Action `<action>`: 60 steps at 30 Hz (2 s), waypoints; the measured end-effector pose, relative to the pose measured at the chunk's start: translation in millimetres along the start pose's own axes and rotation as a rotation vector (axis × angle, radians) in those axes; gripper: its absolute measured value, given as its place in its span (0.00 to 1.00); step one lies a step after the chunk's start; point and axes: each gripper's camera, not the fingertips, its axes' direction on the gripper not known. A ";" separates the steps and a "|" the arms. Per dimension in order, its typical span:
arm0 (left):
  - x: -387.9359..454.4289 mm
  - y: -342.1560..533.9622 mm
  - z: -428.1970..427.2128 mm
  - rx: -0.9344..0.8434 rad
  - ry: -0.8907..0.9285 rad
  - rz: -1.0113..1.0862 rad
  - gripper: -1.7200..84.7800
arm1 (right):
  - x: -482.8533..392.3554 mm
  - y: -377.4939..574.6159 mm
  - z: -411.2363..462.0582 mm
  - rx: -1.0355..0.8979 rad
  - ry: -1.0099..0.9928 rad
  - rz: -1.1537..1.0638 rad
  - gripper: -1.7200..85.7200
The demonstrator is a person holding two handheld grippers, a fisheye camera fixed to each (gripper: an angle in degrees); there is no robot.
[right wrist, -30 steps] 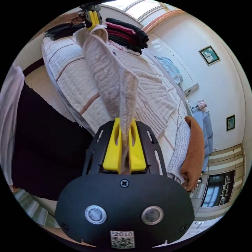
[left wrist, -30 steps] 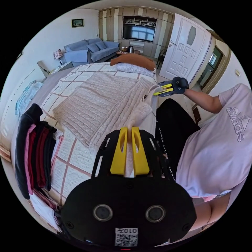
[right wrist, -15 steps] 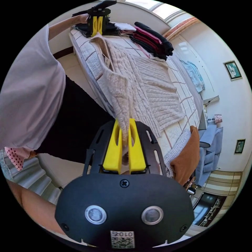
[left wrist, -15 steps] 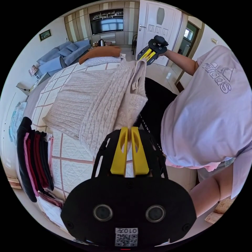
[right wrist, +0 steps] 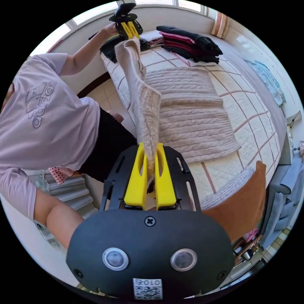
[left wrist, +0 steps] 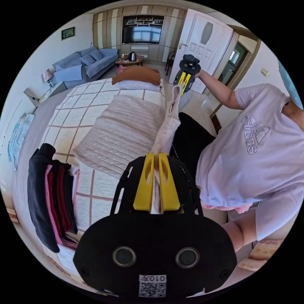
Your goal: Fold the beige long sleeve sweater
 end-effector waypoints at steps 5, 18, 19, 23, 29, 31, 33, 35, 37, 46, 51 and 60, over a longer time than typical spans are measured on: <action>-144.9 -55.6 -7.1 -0.032 0.047 -0.143 0.03 | 166.2 -22.3 -28.6 0.050 -0.137 0.013 0.08; -269.7 -108.4 132.5 -0.396 -0.196 -0.455 0.12 | 316.8 -6.9 54.8 -0.081 -0.067 0.342 0.11; -268.7 -104.3 119.8 -0.336 -0.229 -0.496 0.13 | 316.7 7.2 37.0 -0.057 0.025 0.416 0.11; -235.2 -88.7 55.0 -0.105 -0.424 -0.550 0.15 | 263.2 64.5 -45.3 0.233 0.228 0.510 0.11; -93.2 -15.5 5.1 0.084 -0.522 -0.542 0.17 | 109.6 145.3 -18.5 0.442 0.371 0.634 0.12; -58.4 36.4 36.0 0.042 -0.459 -0.586 0.18 | 80.3 169.7 20.8 0.424 0.267 0.685 0.14; -42.0 77.9 61.5 0.010 -0.411 -0.638 0.19 | 59.6 192.4 58.5 0.403 0.139 0.753 0.15; -30.0 114.3 78.5 0.037 -0.350 -0.692 0.19 | 36.7 218.3 92.8 0.458 0.006 0.806 0.17; -19.6 143.1 92.0 0.078 -0.346 -0.711 0.20 | 23.9 232.5 106.4 0.527 -0.013 0.842 0.17; -31.2 136.4 124.6 0.112 -0.292 -0.547 0.14 | 17.5 260.7 135.0 0.611 -0.046 0.924 0.18; -34.5 140.3 130.0 0.164 -0.263 -0.529 0.09 | 24.1 267.7 150.3 0.628 -0.094 0.927 0.14; -32.1 165.5 62.3 0.216 -0.153 -0.453 0.04 | -0.4 297.3 93.8 0.615 0.068 0.840 0.07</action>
